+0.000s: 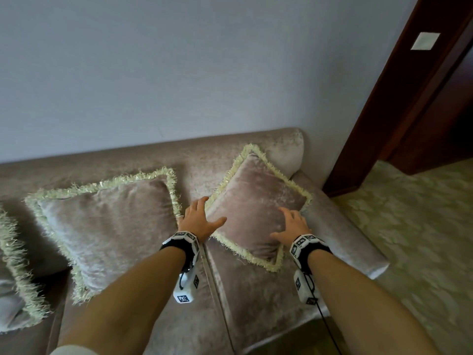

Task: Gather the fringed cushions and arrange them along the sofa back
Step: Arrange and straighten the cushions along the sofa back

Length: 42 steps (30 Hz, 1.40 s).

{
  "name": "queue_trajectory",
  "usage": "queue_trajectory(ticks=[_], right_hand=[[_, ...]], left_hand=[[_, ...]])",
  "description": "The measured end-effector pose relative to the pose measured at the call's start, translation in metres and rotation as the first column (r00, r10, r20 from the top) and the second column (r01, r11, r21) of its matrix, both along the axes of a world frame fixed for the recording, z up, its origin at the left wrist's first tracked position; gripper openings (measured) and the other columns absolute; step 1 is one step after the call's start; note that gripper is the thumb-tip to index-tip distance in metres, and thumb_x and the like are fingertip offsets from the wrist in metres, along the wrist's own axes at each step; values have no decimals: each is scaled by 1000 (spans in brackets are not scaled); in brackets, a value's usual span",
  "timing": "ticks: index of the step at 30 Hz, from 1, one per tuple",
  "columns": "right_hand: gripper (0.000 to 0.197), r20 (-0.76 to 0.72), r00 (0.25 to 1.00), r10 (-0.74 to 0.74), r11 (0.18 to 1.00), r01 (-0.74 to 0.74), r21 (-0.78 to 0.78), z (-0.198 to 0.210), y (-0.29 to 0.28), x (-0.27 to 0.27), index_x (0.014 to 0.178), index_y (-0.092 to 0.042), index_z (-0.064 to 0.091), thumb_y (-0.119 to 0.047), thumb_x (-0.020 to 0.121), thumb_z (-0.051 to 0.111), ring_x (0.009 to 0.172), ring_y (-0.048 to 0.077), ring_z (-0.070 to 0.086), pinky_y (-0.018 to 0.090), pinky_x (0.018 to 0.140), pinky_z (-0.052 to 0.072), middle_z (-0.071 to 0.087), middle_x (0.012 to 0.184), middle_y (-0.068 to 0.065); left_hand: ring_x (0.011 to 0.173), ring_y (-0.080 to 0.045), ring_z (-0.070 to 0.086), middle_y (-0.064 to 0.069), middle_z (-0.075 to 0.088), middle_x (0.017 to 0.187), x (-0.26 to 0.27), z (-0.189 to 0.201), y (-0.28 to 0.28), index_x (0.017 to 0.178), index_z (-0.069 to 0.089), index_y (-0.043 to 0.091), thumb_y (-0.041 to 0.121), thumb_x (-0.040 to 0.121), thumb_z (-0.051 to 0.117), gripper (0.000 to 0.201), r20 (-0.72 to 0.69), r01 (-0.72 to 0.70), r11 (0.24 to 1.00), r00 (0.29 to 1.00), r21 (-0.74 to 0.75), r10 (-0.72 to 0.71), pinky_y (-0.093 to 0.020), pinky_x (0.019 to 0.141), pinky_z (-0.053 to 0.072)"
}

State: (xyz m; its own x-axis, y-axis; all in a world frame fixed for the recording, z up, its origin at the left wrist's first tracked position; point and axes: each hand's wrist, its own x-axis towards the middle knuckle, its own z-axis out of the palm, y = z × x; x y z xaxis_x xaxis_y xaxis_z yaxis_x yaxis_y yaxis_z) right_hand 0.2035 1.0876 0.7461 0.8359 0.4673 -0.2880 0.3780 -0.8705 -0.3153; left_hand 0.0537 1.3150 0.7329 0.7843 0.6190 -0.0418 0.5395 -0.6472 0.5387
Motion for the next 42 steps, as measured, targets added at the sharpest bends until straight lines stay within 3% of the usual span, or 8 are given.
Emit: queue_trajectory(ticks=[8, 14, 19, 25, 28, 34, 37, 42], right_hand=[[85, -17, 1000, 21, 998, -22, -58, -22, 12, 82, 149, -33, 18, -43, 81, 68, 140, 31, 20, 54, 107, 34, 18, 154, 2], [84, -28, 996, 87, 989, -89, -121, -39, 57, 168, 149, -33, 20, -43, 82, 69, 142, 31, 17, 52, 108, 34, 17, 156, 2], [84, -54, 990, 129, 975, -137, -175, -47, 95, 224, 150, -37, 18, -40, 83, 70, 145, 33, 12, 58, 110, 29, 13, 158, 1], [85, -52, 958, 284, 924, -287, -254, -50, 152, 270, 151, -31, 15, -39, 85, 67, 144, 31, 14, 52, 112, 28, 14, 158, 5], [85, -62, 934, 353, 900, -357, -251, -55, 187, 285, 151, -32, 14, -38, 86, 68, 146, 32, 9, 55, 112, 27, 11, 159, 5], [78, -3, 850, 528, 800, -498, -336, -64, 255, 304, 150, -30, 15, -40, 89, 63, 145, 32, 11, 54, 113, 23, 14, 158, 8], [73, 34, 790, 613, 741, -559, -372, -72, 282, 313, 147, -35, 22, -40, 88, 64, 145, 34, 11, 59, 112, 19, 17, 156, 9], [65, 22, 626, 780, 554, -672, -491, -91, 317, 322, 143, -39, 34, -30, 86, 64, 146, 37, 3, 65, 111, 7, 15, 159, 1]], left_hand=[[139, -26, 33, -1, 27, 156, 86, -33, 23, 149, 22, 28, 74, 76, 57, 92, -34, -62, 995, 998, -76, 59, -58, 107, 33], [140, -30, 32, -4, 28, 156, 182, -69, 46, 149, 23, 26, 69, 79, 59, 90, -22, -155, 967, 988, -204, 154, -58, 108, 32], [140, -30, 32, -3, 26, 156, 239, -85, 62, 150, 23, 26, 70, 79, 58, 91, -48, -137, 963, 990, -232, 129, -58, 107, 33], [139, -30, 32, -3, 27, 156, 258, -104, 99, 147, 24, 33, 71, 78, 58, 87, -96, -201, 950, 978, -237, 184, -59, 109, 30], [140, -29, 31, -4, 27, 156, 255, -115, 118, 148, 23, 34, 71, 78, 57, 85, -144, -268, 938, 960, -218, 240, -57, 109, 30], [139, -29, 32, -4, 28, 155, 258, -134, 145, 147, 22, 35, 71, 78, 58, 86, -208, -397, 883, 913, -251, 352, -57, 108, 29], [139, -29, 32, -3, 28, 155, 266, -142, 155, 147, 22, 35, 72, 77, 58, 88, -224, -424, 869, 900, -254, 374, -58, 108, 29], [138, -27, 35, -2, 32, 154, 275, -157, 167, 146, 23, 36, 74, 76, 57, 87, -272, -456, 849, 881, -268, 387, -58, 106, 32]])
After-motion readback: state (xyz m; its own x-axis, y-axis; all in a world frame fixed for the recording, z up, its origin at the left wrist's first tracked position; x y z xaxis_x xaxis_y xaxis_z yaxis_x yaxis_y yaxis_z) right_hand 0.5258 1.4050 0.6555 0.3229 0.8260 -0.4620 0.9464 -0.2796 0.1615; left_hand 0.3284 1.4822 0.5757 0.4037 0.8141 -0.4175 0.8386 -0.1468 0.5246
